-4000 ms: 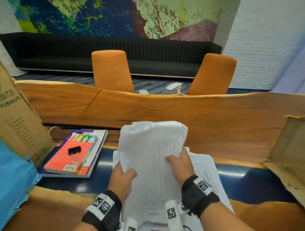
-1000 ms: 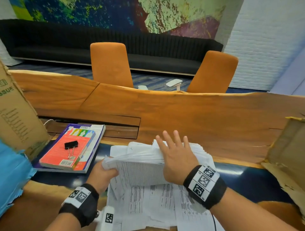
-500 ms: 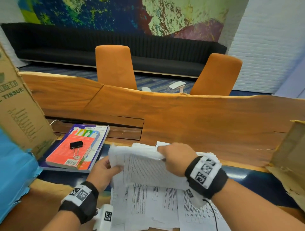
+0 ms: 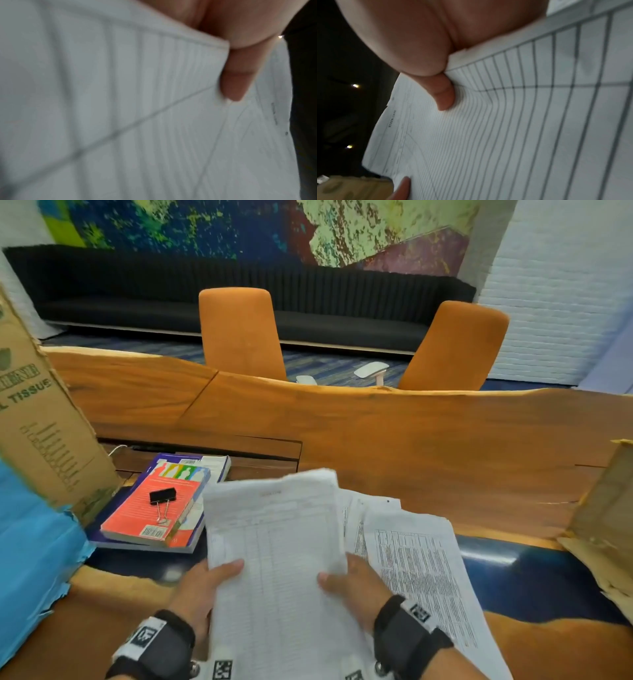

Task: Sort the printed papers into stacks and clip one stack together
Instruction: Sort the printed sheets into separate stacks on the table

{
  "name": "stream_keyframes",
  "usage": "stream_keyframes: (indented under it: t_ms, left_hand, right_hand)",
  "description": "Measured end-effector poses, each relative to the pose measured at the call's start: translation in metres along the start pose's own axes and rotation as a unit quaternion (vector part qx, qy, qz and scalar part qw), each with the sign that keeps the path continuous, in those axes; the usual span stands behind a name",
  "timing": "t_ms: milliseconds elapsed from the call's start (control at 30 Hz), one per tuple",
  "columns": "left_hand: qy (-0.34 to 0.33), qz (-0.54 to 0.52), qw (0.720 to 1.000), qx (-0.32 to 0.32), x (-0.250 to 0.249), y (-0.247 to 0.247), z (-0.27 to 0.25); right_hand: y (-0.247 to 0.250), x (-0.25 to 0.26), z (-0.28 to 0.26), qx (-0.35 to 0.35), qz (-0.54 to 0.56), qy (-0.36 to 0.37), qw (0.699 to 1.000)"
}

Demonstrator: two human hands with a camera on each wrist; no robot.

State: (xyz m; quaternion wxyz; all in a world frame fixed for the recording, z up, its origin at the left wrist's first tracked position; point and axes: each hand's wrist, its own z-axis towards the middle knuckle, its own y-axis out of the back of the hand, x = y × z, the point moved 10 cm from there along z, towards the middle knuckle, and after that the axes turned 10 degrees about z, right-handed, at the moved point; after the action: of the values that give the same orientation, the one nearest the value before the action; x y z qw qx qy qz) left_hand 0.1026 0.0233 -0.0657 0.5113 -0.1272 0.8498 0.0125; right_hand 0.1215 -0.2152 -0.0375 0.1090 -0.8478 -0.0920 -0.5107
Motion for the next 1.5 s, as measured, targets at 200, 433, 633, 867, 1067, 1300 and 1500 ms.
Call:
stream_keyframes:
  t_ms: [200, 433, 633, 867, 1067, 1300, 1500]
  left_hand:
    - [0.080, 0.079, 0.992, -0.059, 0.047, 0.049, 0.000]
    - [0.137, 0.130, 0.979, -0.073, 0.069, 0.069, 0.013]
    - [0.169, 0.121, 0.977, -0.041, 0.070, 0.066, 0.017]
    - [0.173, 0.133, 0.975, -0.051, 0.071, 0.067, 0.017]
    - [0.139, 0.143, 0.978, -0.065, 0.072, 0.073, 0.022]
    - [0.158, 0.138, 0.975, -0.068, 0.080, 0.078, 0.029]
    - [0.153, 0.155, 0.974, -0.064, 0.080, 0.079, 0.031]
  right_hand:
    - [0.029, -0.002, 0.035, 0.005, -0.339, -0.026, 0.940]
    - [0.133, 0.047, 0.121, -0.091, -0.613, -0.023, 0.785]
    - [0.140, 0.034, 0.136, -0.088, -0.663, -0.039, 0.743]
    - [0.119, 0.066, 0.134, -0.070, -0.502, 0.040, 0.861]
    - [0.127, 0.085, 0.141, -0.120, -0.592, 0.042, 0.796]
    - [0.153, 0.036, 0.143, -0.083, -0.614, -0.079, 0.781]
    - [0.158, 0.036, 0.151, -0.099, -0.642, -0.069, 0.757]
